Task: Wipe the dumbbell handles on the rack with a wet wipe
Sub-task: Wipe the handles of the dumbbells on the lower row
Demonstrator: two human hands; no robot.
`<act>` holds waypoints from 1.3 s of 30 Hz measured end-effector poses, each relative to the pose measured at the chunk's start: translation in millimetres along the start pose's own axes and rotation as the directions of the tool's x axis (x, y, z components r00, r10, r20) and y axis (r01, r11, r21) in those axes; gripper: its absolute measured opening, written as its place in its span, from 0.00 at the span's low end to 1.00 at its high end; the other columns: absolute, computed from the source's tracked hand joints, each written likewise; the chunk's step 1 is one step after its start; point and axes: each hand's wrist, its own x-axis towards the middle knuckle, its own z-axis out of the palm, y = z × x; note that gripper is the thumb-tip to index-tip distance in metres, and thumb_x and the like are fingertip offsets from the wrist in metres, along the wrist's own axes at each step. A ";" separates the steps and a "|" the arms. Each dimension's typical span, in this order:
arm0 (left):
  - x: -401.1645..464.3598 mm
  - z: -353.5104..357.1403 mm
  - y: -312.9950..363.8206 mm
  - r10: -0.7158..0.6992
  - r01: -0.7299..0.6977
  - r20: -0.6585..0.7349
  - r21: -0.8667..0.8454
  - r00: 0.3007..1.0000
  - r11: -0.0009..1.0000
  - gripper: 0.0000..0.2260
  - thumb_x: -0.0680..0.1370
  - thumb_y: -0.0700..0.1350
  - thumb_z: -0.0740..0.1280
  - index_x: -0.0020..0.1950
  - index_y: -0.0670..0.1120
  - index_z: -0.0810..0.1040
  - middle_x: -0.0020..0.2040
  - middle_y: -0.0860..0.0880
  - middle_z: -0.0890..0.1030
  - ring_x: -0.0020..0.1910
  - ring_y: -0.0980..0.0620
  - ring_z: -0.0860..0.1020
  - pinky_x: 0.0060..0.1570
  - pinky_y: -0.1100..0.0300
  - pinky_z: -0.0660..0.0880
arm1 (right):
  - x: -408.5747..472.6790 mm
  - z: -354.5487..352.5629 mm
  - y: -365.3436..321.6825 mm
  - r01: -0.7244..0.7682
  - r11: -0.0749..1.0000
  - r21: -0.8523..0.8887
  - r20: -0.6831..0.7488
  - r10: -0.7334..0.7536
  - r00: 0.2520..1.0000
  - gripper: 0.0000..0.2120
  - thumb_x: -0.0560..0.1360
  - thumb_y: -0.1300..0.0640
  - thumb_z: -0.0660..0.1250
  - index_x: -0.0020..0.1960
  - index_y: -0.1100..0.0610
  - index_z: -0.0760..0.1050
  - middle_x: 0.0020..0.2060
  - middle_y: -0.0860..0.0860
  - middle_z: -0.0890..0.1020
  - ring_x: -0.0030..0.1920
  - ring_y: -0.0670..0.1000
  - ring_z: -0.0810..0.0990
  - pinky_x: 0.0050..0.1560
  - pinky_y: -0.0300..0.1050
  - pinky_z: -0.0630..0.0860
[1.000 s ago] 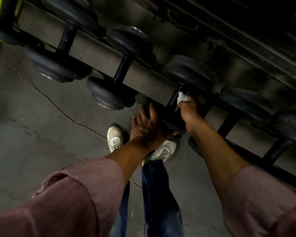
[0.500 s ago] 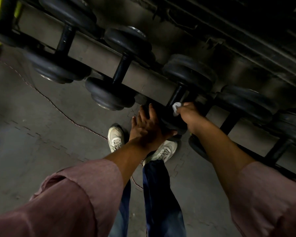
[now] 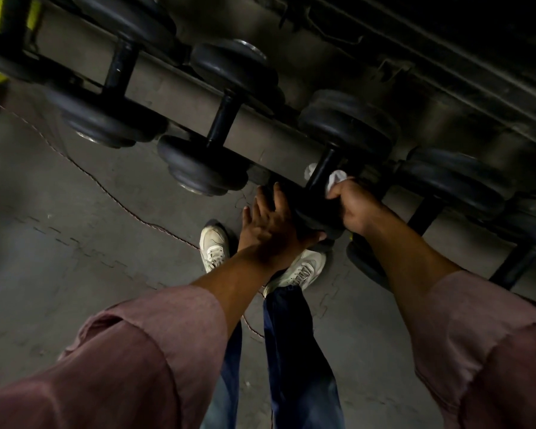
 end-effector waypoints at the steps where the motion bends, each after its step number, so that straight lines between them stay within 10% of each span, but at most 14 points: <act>1: 0.3 0.4 -0.3 -0.001 0.001 -0.003 -0.004 1.000 1.000 0.55 0.70 0.74 0.67 0.83 0.50 0.41 0.83 0.42 0.45 0.82 0.39 0.49 0.80 0.42 0.50 | -0.5 -0.2 -1.0 0.014 0.997 -0.078 0.009 -0.013 1.000 0.21 0.71 0.69 0.61 0.60 0.54 0.76 0.53 0.56 0.81 0.56 0.58 0.79 0.57 0.54 0.77; 7: 1.1 1.2 -0.2 -0.011 0.011 -0.012 0.001 1.000 1.000 0.55 0.70 0.74 0.68 0.83 0.49 0.42 0.83 0.41 0.45 0.82 0.39 0.49 0.80 0.43 0.48 | -13.0 3.6 -7.7 0.197 0.783 -0.589 0.086 -0.182 0.980 0.09 0.77 0.63 0.63 0.39 0.54 0.69 0.35 0.50 0.72 0.38 0.51 0.73 0.38 0.42 0.69; 12: 2.2 3.1 -2.0 -0.006 0.006 -0.022 -0.002 1.000 1.000 0.55 0.69 0.74 0.68 0.83 0.49 0.42 0.83 0.41 0.47 0.81 0.39 0.50 0.80 0.42 0.51 | -33.5 -9.8 -17.2 0.361 0.634 -0.684 0.209 -0.304 0.930 0.04 0.77 0.63 0.67 0.45 0.63 0.75 0.34 0.54 0.75 0.29 0.43 0.74 0.32 0.32 0.70; 14: 1.3 2.6 -1.5 -0.007 0.007 -0.023 -0.004 1.000 1.000 0.55 0.69 0.74 0.68 0.83 0.49 0.43 0.82 0.41 0.47 0.81 0.39 0.51 0.80 0.42 0.51 | -37.9 -9.1 -19.3 0.418 0.570 -0.707 0.180 -0.427 0.886 0.06 0.79 0.57 0.66 0.54 0.58 0.75 0.46 0.57 0.82 0.39 0.48 0.82 0.45 0.45 0.79; 17: 0.2 1.0 0.2 -0.012 0.011 -0.041 -0.013 0.999 1.000 0.56 0.68 0.74 0.69 0.82 0.50 0.43 0.82 0.41 0.48 0.81 0.39 0.53 0.80 0.43 0.52 | -52.7 -3.2 -21.1 0.363 0.191 -0.912 0.190 -0.587 0.787 0.15 0.82 0.49 0.61 0.67 0.50 0.66 0.61 0.61 0.77 0.59 0.63 0.77 0.57 0.58 0.76; 22: 0.1 -0.1 -0.5 -0.012 0.012 -0.012 0.003 1.000 1.000 0.55 0.70 0.74 0.68 0.83 0.50 0.41 0.83 0.41 0.44 0.82 0.40 0.47 0.80 0.43 0.49 | -38.8 3.0 -15.5 0.430 -0.106 -0.897 0.372 -0.705 0.604 0.17 0.80 0.63 0.63 0.68 0.59 0.70 0.67 0.61 0.71 0.65 0.62 0.74 0.63 0.50 0.74; 25: -0.1 -0.7 -1.5 0.004 -0.004 -0.012 -0.004 1.000 1.000 0.55 0.70 0.74 0.67 0.83 0.50 0.41 0.83 0.40 0.44 0.82 0.39 0.46 0.80 0.43 0.48 | -28.0 2.7 -11.1 0.524 -0.097 -0.846 0.447 -0.665 0.599 0.18 0.81 0.63 0.59 0.70 0.60 0.70 0.69 0.58 0.69 0.67 0.59 0.71 0.61 0.39 0.66; 30: 1.1 0.2 -2.5 -0.003 0.003 0.017 -0.010 1.000 1.000 0.55 0.70 0.74 0.66 0.83 0.50 0.39 0.83 0.39 0.42 0.82 0.41 0.42 0.80 0.43 0.45 | -19.3 -12.4 1.0 0.278 -0.554 -0.785 0.610 -0.608 0.508 0.28 0.79 0.60 0.61 0.78 0.59 0.61 0.78 0.57 0.61 0.77 0.58 0.61 0.76 0.57 0.59; 39: -1.3 -4.1 -2.2 -0.003 0.004 0.055 -0.010 0.998 1.000 0.55 0.71 0.74 0.65 0.82 0.48 0.36 0.83 0.39 0.39 0.82 0.41 0.39 0.80 0.43 0.43 | -25.3 27.3 -21.0 -0.093 -0.826 -0.556 0.558 -0.454 0.695 0.27 0.81 0.50 0.58 0.77 0.59 0.59 0.75 0.58 0.62 0.76 0.57 0.60 0.70 0.52 0.64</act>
